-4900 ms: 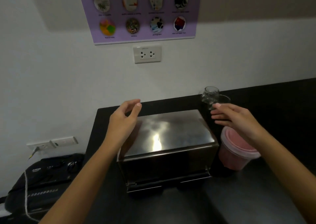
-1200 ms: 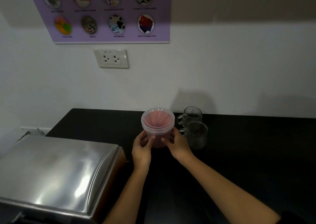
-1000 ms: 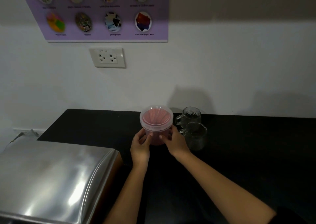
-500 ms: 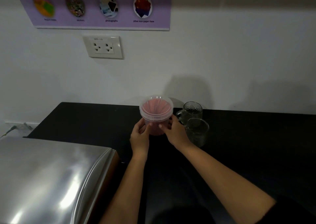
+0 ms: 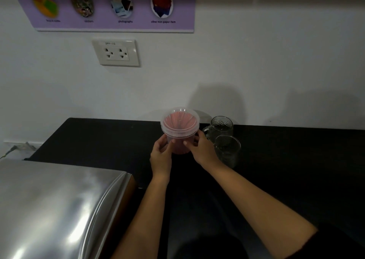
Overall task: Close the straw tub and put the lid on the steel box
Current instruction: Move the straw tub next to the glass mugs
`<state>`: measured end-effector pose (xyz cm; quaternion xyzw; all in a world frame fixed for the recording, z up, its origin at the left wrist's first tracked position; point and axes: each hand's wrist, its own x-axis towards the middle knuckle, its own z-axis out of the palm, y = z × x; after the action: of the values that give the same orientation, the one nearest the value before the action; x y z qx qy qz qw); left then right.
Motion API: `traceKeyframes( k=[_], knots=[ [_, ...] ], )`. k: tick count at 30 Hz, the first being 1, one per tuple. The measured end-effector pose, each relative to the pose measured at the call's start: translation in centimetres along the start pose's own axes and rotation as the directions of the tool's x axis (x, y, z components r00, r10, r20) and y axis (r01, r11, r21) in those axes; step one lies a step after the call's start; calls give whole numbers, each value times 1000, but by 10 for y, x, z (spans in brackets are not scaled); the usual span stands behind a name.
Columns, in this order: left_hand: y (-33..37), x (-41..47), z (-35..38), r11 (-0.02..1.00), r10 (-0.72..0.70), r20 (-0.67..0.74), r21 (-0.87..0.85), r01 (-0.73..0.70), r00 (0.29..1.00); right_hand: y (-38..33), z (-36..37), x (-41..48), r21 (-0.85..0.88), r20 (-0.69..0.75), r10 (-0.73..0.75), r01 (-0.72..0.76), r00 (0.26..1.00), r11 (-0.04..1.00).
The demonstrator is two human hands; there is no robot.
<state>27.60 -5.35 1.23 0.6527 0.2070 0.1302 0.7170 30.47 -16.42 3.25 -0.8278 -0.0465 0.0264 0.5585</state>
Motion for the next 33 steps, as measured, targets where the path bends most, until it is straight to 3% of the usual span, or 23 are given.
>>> traceKeyframes(
  k=[18, 27, 33],
  knots=[
    [3, 1, 1, 999, -35, -36, -26, 34, 999, 1, -1, 0, -38, -33, -34, 33, 999, 999],
    [6, -33, -3, 995, -91, -58, 39, 93, 994, -5, -28, -29, -48, -12, 54, -54, 998, 997],
    [27, -74, -12, 975, 31, 142, 213, -61, 989, -27, -69, -62, -46, -24, 7, -8, 1000, 999]
  ],
)
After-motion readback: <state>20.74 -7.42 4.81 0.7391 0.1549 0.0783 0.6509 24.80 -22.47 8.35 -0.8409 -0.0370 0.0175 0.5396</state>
